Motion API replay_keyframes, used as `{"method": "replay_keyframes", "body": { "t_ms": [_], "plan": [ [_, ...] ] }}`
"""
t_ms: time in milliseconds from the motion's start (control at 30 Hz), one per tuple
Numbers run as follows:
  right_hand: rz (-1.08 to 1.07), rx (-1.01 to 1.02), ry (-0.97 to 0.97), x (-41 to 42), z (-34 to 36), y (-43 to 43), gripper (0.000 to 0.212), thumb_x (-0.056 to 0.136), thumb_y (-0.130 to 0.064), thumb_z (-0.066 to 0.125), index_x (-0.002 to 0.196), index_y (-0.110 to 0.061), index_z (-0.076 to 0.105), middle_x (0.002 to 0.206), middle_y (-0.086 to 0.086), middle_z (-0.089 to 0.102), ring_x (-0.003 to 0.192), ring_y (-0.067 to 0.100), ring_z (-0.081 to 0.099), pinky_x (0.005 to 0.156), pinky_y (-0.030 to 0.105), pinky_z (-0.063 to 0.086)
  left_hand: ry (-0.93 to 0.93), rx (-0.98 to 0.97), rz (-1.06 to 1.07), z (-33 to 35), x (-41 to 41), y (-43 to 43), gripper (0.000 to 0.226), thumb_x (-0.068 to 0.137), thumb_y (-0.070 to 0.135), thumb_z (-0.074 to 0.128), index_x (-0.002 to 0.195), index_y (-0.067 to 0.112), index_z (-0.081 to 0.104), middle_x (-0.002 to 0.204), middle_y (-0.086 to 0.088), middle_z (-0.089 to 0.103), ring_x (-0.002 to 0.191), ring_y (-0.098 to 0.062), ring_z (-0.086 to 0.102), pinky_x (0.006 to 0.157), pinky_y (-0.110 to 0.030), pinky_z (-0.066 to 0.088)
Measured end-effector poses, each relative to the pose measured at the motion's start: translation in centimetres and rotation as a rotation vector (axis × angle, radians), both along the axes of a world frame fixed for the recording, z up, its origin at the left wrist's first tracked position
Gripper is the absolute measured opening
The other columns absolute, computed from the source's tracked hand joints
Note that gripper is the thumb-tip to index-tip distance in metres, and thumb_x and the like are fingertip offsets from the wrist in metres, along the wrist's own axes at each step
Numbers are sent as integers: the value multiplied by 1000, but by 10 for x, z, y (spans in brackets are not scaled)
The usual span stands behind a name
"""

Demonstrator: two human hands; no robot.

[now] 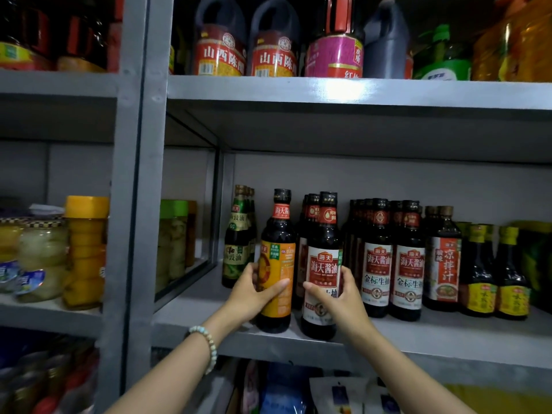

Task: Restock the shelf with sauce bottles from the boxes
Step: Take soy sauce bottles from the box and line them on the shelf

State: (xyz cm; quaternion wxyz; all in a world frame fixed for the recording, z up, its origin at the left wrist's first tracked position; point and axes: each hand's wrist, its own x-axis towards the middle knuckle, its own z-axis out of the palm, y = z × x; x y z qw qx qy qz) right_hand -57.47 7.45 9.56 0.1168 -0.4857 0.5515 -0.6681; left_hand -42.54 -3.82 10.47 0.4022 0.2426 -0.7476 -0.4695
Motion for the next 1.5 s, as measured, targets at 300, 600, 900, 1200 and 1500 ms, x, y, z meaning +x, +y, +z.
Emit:
{"method": "replay_keyframes", "body": {
  "t_ms": [300,600,900,1200,1500],
  "plan": [
    [45,74,-19,-8,-4,8,69,73,-19,79,127,-26,37,113,-4,63,99,4,62,74,18,50,69,27,-100,-12,1,-1,50,81,40,66,125,33,41,129,6,55,111,-8,54,91,-24,47],
    [51,76,-3,-9,-6,6,59,75,-20,78,124,-23,45,107,-9,65,98,2,62,76,19,51,107,52,-48,-12,-3,-3,73,76,38,71,136,24,31,135,-6,50,120,-20,51,99,-37,45],
    [55,99,32,-12,-8,2,66,76,-23,77,133,-19,44,116,-2,65,106,11,63,89,30,52,130,53,-82,-13,-2,-3,59,81,30,69,131,22,39,121,4,50,112,-17,54,91,-32,48],
    [11,92,28,-11,-8,-1,65,76,-21,77,131,-16,44,108,-8,62,98,3,60,75,19,52,105,19,-34,-12,-4,-3,65,83,33,67,139,20,36,131,0,49,116,-18,52,92,-30,46],
    [1,109,-3,-13,-8,-7,64,78,-21,76,133,-17,44,116,-2,61,103,11,59,72,18,49,128,20,-35,-11,-4,3,57,86,28,64,137,18,40,133,-2,50,109,-13,51,86,-26,45]
  ]
}}
